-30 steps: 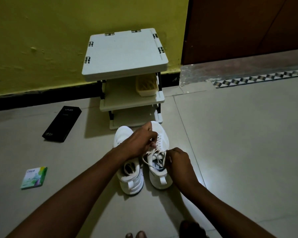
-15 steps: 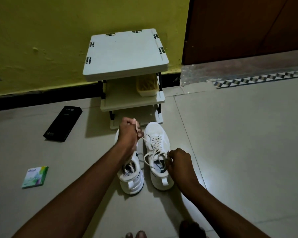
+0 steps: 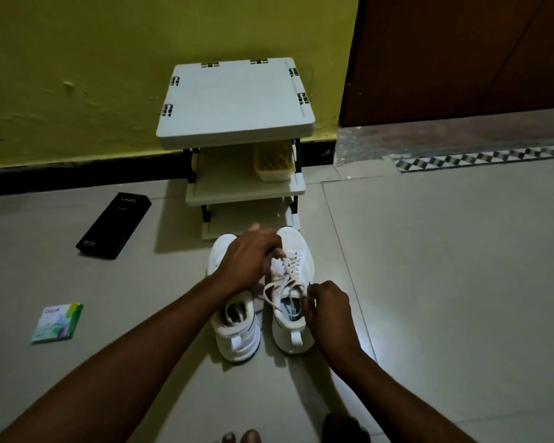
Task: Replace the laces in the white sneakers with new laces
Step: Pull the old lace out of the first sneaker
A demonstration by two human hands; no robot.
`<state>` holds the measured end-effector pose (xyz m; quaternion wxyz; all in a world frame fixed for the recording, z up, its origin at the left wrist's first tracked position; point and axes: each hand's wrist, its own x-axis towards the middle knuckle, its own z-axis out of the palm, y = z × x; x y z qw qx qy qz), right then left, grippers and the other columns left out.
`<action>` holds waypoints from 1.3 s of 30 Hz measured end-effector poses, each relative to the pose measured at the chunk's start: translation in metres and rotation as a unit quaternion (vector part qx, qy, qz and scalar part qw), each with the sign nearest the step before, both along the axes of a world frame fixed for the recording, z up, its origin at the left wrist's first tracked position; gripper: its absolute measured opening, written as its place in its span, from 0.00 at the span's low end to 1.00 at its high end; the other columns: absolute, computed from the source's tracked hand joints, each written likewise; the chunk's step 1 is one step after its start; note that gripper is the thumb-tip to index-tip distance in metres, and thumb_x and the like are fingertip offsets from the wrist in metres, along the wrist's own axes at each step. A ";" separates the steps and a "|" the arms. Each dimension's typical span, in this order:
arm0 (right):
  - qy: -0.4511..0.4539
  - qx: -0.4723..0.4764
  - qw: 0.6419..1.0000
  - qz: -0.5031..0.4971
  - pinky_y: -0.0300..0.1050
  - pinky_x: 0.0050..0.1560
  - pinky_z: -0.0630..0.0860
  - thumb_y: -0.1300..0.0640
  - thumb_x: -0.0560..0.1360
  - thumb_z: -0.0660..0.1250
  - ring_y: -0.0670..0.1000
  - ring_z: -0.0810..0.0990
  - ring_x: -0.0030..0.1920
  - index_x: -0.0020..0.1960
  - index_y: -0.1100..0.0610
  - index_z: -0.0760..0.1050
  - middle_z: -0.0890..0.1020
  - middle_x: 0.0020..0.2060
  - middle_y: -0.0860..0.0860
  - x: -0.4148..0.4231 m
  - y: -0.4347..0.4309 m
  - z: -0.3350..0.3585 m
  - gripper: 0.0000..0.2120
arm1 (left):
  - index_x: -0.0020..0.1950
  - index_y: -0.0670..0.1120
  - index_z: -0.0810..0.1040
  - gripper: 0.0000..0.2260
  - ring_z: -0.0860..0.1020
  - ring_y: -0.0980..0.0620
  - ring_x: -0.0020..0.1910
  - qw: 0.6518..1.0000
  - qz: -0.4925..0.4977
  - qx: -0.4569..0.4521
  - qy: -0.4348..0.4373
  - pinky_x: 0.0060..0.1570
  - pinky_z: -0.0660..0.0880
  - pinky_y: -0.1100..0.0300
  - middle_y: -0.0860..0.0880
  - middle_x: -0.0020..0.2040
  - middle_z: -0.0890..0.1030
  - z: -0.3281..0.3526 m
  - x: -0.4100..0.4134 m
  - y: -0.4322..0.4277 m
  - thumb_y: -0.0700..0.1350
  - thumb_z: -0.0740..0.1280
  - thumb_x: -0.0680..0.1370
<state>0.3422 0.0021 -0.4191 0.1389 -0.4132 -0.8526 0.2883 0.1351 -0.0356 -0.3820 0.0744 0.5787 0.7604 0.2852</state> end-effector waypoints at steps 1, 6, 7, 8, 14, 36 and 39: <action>0.002 -0.006 1.000 -0.003 0.31 0.32 0.64 0.58 0.80 0.64 0.47 0.71 0.40 0.47 0.59 0.79 0.75 0.44 0.51 0.001 0.000 0.000 0.06 | 0.44 0.47 0.81 0.09 0.78 0.50 0.43 0.985 0.115 0.067 -0.105 0.46 0.74 0.53 0.49 0.43 0.82 0.001 -0.004 -0.002 0.34 0.65 0.78; 0.016 -0.015 1.000 -0.005 0.35 0.35 0.63 0.58 0.79 0.67 0.52 0.76 0.46 0.49 0.60 0.78 0.77 0.46 0.53 0.002 0.003 -0.003 0.05 | 0.41 0.48 0.81 0.08 0.80 0.54 0.41 0.959 0.223 0.013 -0.175 0.41 0.74 0.59 0.48 0.42 0.84 0.017 -0.035 -0.021 0.40 0.69 0.80; 0.016 -0.017 1.000 -0.001 0.35 0.36 0.64 0.58 0.78 0.67 0.52 0.76 0.48 0.51 0.59 0.78 0.77 0.47 0.53 0.002 0.003 -0.002 0.05 | 0.39 0.50 0.81 0.08 0.80 0.55 0.39 0.970 0.158 -0.076 -0.166 0.40 0.73 0.60 0.49 0.41 0.84 0.016 -0.028 -0.024 0.42 0.72 0.78; 0.017 -0.017 1.000 -0.002 0.36 0.38 0.65 0.57 0.78 0.68 0.52 0.76 0.49 0.53 0.58 0.78 0.77 0.48 0.53 0.001 0.004 0.000 0.06 | 0.38 0.52 0.81 0.08 0.80 0.56 0.39 0.973 0.104 -0.141 -0.147 0.43 0.74 0.59 0.51 0.41 0.84 0.012 -0.021 -0.027 0.45 0.76 0.75; 0.096 -0.035 0.994 0.038 0.32 0.47 0.71 0.62 0.70 0.74 0.49 0.79 0.52 0.57 0.53 0.81 0.79 0.51 0.51 -0.002 0.011 0.009 0.15 | 0.70 0.60 0.73 0.28 0.70 0.53 0.72 0.963 -0.012 -0.261 -0.058 0.71 0.56 0.50 0.58 0.71 0.75 0.009 0.007 -0.023 0.54 0.75 0.71; -0.031 0.041 0.977 0.207 0.48 0.41 0.77 0.53 0.71 0.71 0.52 0.77 0.47 0.47 0.52 0.79 0.76 0.46 0.48 -0.034 0.042 0.024 0.06 | 0.51 0.50 0.78 0.18 0.80 0.49 0.41 0.982 -0.089 -0.099 0.137 0.40 0.66 0.56 0.51 0.43 0.84 -0.028 0.013 -0.037 0.63 0.60 0.76; -0.061 0.067 0.973 0.212 0.45 0.39 0.73 0.52 0.73 0.71 0.51 0.76 0.47 0.49 0.51 0.78 0.75 0.48 0.47 -0.040 0.042 0.027 0.07 | 0.49 0.51 0.76 0.14 0.79 0.50 0.40 0.985 -0.084 -0.099 0.115 0.40 0.64 0.57 0.51 0.42 0.83 -0.028 0.014 -0.040 0.61 0.62 0.77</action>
